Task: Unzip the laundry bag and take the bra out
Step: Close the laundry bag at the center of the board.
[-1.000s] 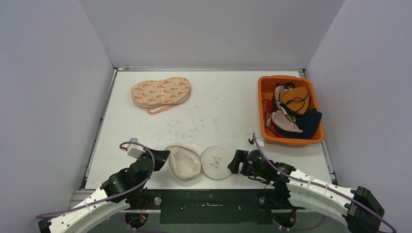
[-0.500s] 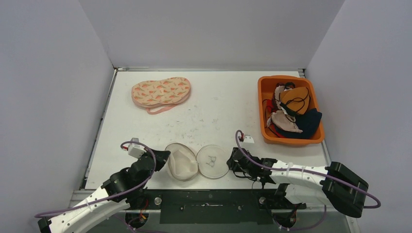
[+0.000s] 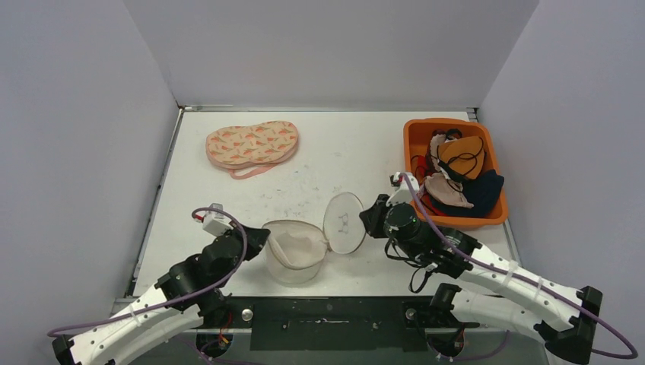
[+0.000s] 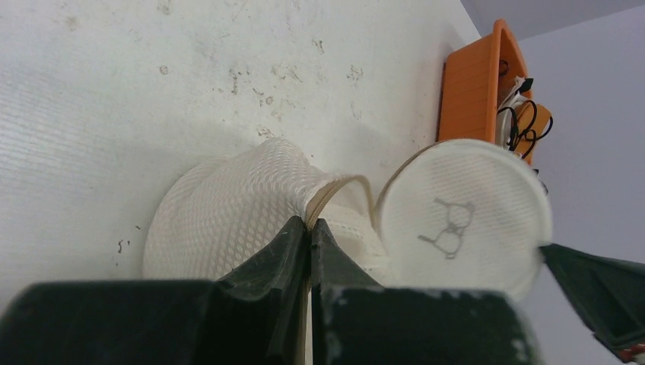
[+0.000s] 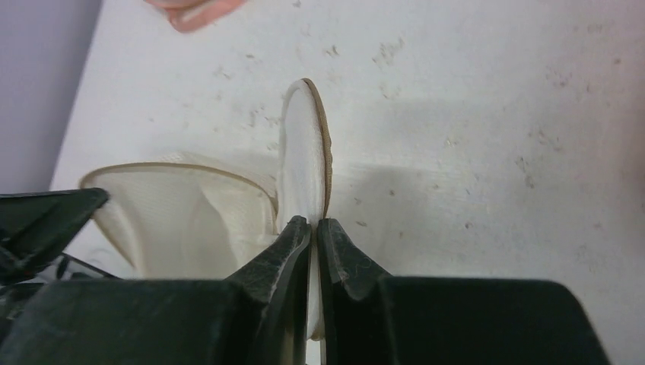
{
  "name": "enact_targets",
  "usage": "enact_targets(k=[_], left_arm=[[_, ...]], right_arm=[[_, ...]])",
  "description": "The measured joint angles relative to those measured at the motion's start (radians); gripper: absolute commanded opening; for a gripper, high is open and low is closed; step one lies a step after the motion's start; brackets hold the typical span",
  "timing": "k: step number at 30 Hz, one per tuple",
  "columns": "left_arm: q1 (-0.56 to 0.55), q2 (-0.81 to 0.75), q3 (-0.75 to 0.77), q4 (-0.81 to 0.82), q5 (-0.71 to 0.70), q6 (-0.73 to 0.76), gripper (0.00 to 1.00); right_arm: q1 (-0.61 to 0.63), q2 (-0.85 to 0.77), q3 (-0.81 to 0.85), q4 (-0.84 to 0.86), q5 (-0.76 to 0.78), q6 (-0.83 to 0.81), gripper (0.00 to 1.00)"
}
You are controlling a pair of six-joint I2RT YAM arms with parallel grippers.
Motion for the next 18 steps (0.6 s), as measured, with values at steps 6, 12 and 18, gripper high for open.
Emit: enact_targets(k=[6, 12, 18], left_arm=[[0.0, 0.12, 0.062, 0.038, -0.001, 0.095, 0.0], [0.0, 0.192, 0.139, 0.039, -0.013, 0.186, 0.0], [0.0, 0.204, 0.235, 0.096, -0.032, 0.252, 0.02]], right_arm=[[0.0, -0.052, 0.128, -0.057, -0.003, -0.054, 0.05], [0.0, -0.061, 0.243, -0.154, -0.027, -0.089, 0.05], [0.0, -0.042, 0.498, -0.182, -0.037, -0.152, 0.05]])
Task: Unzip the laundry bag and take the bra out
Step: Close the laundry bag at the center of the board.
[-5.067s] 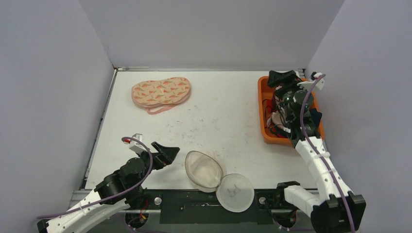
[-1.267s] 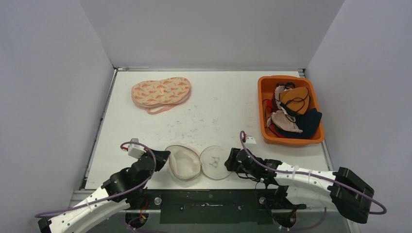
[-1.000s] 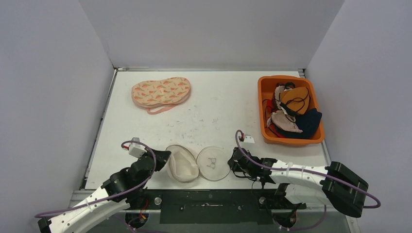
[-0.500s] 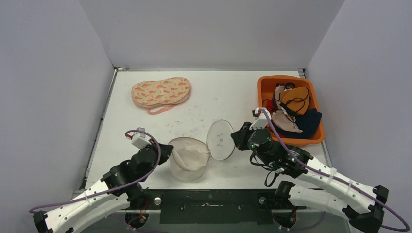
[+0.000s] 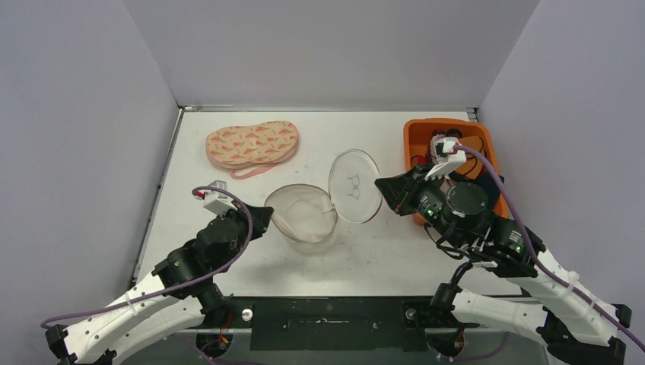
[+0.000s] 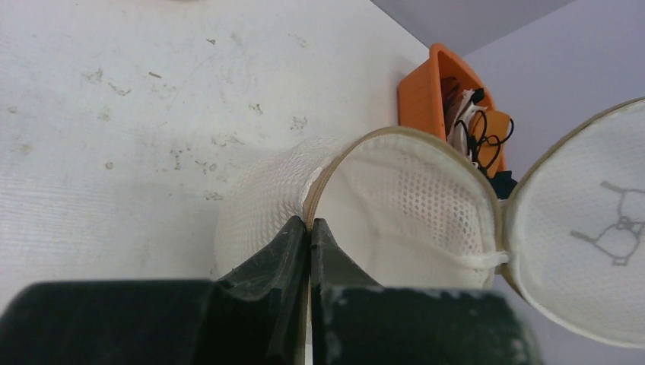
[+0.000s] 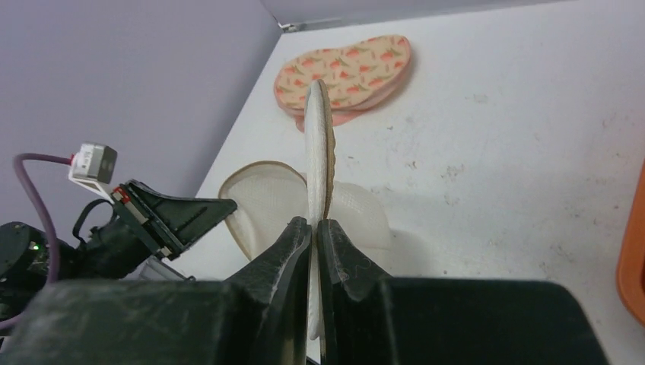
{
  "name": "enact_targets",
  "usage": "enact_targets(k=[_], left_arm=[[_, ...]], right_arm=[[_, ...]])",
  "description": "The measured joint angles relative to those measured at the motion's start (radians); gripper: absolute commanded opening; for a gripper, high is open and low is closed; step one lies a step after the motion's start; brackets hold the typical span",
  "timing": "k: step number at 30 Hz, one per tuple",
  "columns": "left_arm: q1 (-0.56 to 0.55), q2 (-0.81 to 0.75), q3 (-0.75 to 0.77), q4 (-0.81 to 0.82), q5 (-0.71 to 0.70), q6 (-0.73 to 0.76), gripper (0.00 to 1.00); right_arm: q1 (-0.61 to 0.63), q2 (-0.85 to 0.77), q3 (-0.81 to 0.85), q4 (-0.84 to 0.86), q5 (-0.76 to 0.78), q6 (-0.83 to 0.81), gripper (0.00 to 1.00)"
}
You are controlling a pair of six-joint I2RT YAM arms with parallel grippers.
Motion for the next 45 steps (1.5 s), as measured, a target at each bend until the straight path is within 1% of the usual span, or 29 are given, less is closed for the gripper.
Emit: enact_targets(k=[2, 5, 6, 8, 10, 12, 14, 16, 19, 21, 23, 25, 28, 30, 31, 32, 34, 35, 36, 38, 41, 43, 45], left_arm=[[0.0, 0.01, 0.004, 0.043, 0.003, 0.009, 0.09], [0.001, 0.045, -0.038, 0.118, 0.028, 0.016, 0.12], [0.002, 0.062, -0.06, 0.135, 0.04, 0.014, 0.11], [0.007, 0.108, -0.102, 0.151, 0.077, 0.008, 0.0], [0.018, 0.16, -0.124, 0.147, 0.121, 0.003, 0.0], [0.033, 0.185, -0.118, 0.141, 0.16, 0.015, 0.0], [0.052, 0.188, -0.069, 0.124, 0.184, 0.043, 0.0], [0.063, 0.195, 0.035, 0.113, 0.191, 0.077, 0.0], [0.066, 0.196, 0.161, 0.155, 0.191, 0.114, 0.0], [0.066, 0.185, 0.179, 0.217, 0.192, 0.124, 0.0], [0.066, 0.176, 0.124, 0.268, 0.196, 0.12, 0.0], [0.066, 0.183, 0.027, 0.295, 0.207, 0.109, 0.0], [0.066, 0.234, -0.13, 0.282, 0.24, 0.095, 0.0], [0.066, 0.264, -0.195, 0.246, 0.264, 0.099, 0.01], [0.066, 0.264, -0.209, 0.221, 0.272, 0.109, 0.06], [0.066, 0.262, -0.208, 0.216, 0.275, 0.124, 0.14], [0.066, 0.249, -0.188, 0.217, 0.278, 0.158, 0.33], [0.066, 0.245, -0.174, 0.217, 0.278, 0.172, 0.4], [0.066, 0.239, -0.148, 0.216, 0.278, 0.192, 0.46], [0.066, 0.23, -0.101, 0.216, 0.281, 0.23, 0.56], [0.06, 0.214, -0.044, 0.217, 0.291, 0.296, 0.63], [0.033, 0.197, -0.015, 0.217, 0.293, 0.359, 0.63], [-0.03, 0.188, 0.005, 0.219, 0.29, 0.43, 0.64]], right_arm=[[0.0, 0.002, 0.034, 0.02, 0.003, -0.021, 0.05], [0.0, 0.002, -0.004, 0.029, 0.023, -0.043, 0.05], [0.0, 0.007, -0.034, 0.027, 0.036, -0.048, 0.05], [0.0, 0.027, -0.102, 0.013, 0.064, -0.058, 0.05], [0.0, 0.057, -0.153, -0.021, 0.092, -0.064, 0.05], [0.0, 0.092, -0.161, -0.062, 0.116, -0.079, 0.05], [0.0, 0.111, -0.12, -0.098, 0.142, -0.102, 0.05], [0.0, 0.127, -0.017, -0.117, 0.168, -0.133, 0.05], [0.0, 0.124, 0.124, -0.078, 0.205, -0.171, 0.05], [0.0, 0.107, 0.148, -0.033, 0.225, -0.185, 0.05], [0.0, 0.068, 0.111, -0.009, 0.242, -0.188, 0.05], [0.0, 0.047, 0.042, 0.001, 0.249, -0.183, 0.05], [0.0, 0.047, -0.069, -0.018, 0.248, -0.163, 0.05], [0.0, 0.071, -0.113, -0.042, 0.243, -0.155, 0.05], [0.0, 0.081, -0.121, -0.062, 0.24, -0.152, 0.05], [0.0, 0.085, -0.122, -0.069, 0.239, -0.15, 0.05], [0.0, 0.084, -0.121, -0.067, 0.24, -0.143, 0.05], [0.001, 0.082, -0.12, -0.066, 0.24, -0.14, 0.05], [0.001, 0.082, -0.119, -0.066, 0.24, -0.137, 0.05], [0.001, 0.082, -0.119, -0.066, 0.24, -0.132, 0.05], [0.001, 0.082, -0.119, -0.066, 0.239, -0.125, 0.05], [0.001, 0.082, -0.119, -0.066, 0.239, -0.12, 0.05], [0.001, 0.082, -0.118, -0.067, 0.237, -0.116, 0.05]])
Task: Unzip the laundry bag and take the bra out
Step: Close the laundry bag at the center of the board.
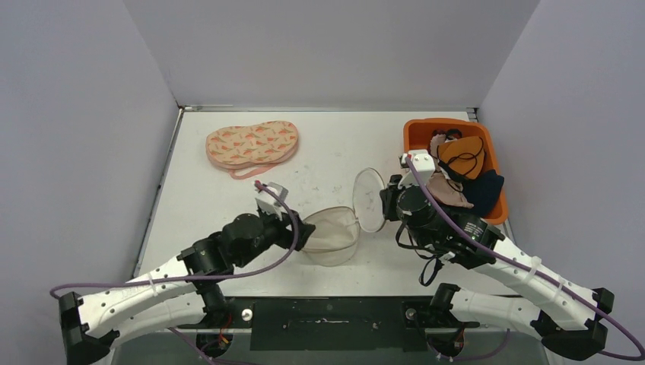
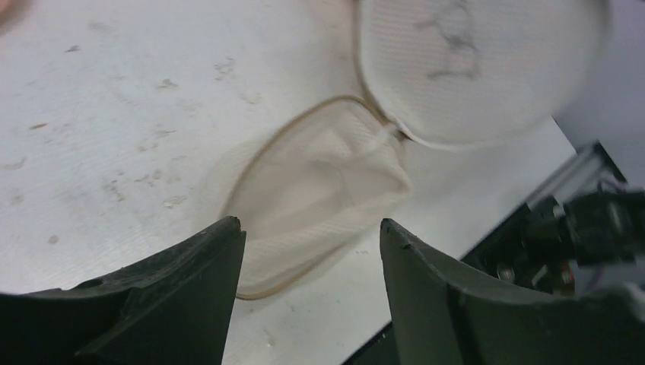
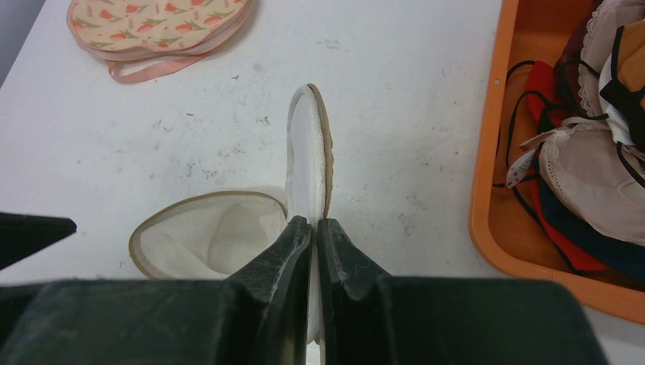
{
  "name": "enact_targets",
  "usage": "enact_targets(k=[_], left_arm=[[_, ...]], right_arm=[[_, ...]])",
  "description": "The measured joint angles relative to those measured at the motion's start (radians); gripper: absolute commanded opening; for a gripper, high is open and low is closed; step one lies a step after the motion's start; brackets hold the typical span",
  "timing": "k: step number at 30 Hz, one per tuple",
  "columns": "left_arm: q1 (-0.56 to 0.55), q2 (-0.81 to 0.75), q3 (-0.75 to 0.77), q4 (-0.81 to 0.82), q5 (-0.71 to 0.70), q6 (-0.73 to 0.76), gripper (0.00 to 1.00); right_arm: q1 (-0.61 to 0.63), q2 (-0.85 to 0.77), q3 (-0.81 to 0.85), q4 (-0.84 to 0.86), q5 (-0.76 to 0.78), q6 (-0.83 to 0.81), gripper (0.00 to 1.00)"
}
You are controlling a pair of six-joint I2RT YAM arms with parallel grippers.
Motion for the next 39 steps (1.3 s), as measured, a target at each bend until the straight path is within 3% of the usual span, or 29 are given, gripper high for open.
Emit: enact_targets(k=[6, 9, 16, 28, 31, 35, 39], left_arm=[[-0.375, 0.171, 0.154, -0.007, -0.092, 0.284, 0.69], [-0.465, 0.337, 0.253, -0.029, -0.167, 0.382, 0.7], [-0.474, 0.589, 0.312, -0.098, -0.281, 0.509, 0.7], [-0.449, 0.761, 0.344, -0.094, -0.314, 0.6, 0.7], [-0.444, 0.813, 0.353, -0.09, -0.318, 0.615, 0.62], [-0.434, 0.86, 0.357, -0.084, -0.337, 0.625, 0.41], [-0.423, 0.854, 0.357, -0.067, -0.365, 0.636, 0.39]], right_arm=[[0.0, -0.008, 0.001, 0.0, -0.007, 0.007, 0.05], [0.0, -0.008, 0.001, 0.0, -0.008, 0.007, 0.05], [0.0, -0.014, 0.001, 0.0, -0.011, 0.007, 0.05], [0.0, -0.035, 0.001, 0.0, -0.02, 0.008, 0.05], [0.0, -0.038, 0.001, 0.0, -0.023, 0.008, 0.05], [0.0, -0.039, 0.001, 0.0, -0.023, 0.008, 0.05], [0.0, -0.045, 0.001, 0.0, -0.025, 0.011, 0.05]])
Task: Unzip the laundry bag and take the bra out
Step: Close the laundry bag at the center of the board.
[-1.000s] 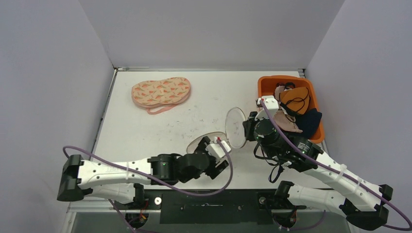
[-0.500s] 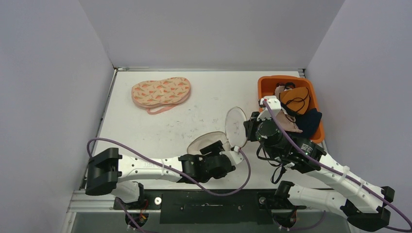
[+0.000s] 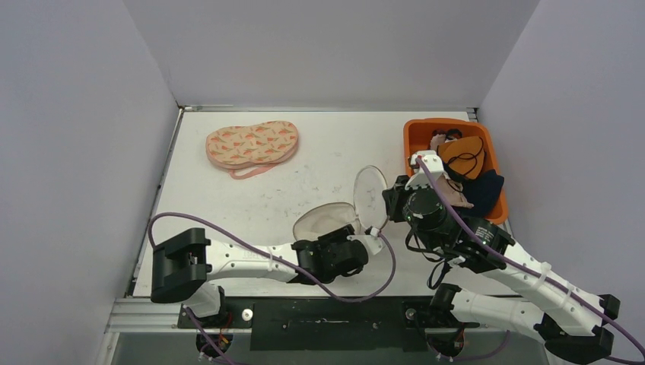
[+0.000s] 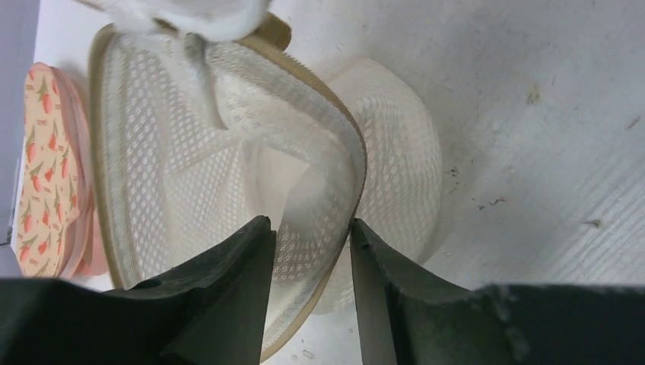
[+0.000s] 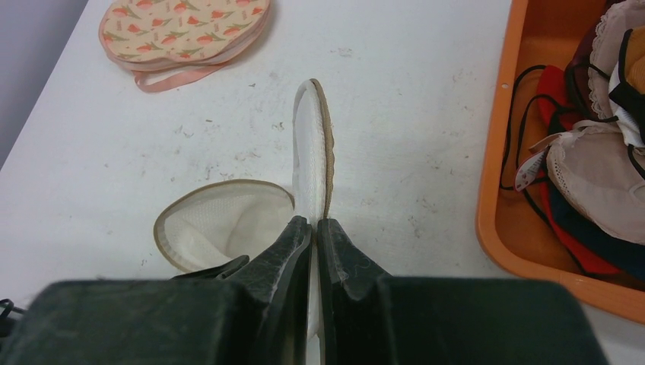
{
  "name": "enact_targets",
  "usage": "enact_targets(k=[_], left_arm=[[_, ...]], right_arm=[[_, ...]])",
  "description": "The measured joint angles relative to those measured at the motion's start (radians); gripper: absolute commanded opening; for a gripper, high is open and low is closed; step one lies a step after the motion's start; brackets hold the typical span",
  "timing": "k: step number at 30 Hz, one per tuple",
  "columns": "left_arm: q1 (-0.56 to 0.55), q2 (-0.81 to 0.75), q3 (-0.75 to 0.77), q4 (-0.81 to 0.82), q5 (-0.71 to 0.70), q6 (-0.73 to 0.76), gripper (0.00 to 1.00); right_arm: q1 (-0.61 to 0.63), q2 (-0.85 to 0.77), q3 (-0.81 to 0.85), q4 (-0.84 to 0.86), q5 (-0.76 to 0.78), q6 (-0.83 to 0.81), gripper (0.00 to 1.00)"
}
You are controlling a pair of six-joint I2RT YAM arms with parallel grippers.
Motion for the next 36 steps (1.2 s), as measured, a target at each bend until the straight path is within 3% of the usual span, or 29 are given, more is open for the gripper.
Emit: enact_targets(k=[9, 16, 18, 22, 26, 36], left_arm=[[0.008, -0.161, 0.0, 0.006, -0.024, -0.004, 0.43], [0.024, -0.181, 0.002, 0.008, -0.048, -0.011, 0.45], [0.032, -0.189, 0.002, 0.008, -0.056, -0.013, 0.5], [0.04, -0.242, 0.002, 0.011, -0.029, -0.011, 0.71], [0.015, -0.296, -0.008, 0.049, 0.066, -0.019, 0.75], [0.001, -0.161, -0.014, 0.16, 0.161, -0.081, 0.75]], right_arm=[[0.0, -0.024, -0.006, 0.0, -0.002, 0.004, 0.05], [0.0, -0.025, -0.017, -0.002, -0.009, 0.008, 0.05], [0.0, -0.025, -0.018, -0.002, -0.009, 0.01, 0.05], [0.0, -0.029, -0.024, -0.003, -0.009, 0.016, 0.05], [0.0, -0.031, -0.029, -0.003, -0.009, 0.019, 0.05], [0.0, -0.034, -0.03, 0.0, -0.035, 0.042, 0.05]])
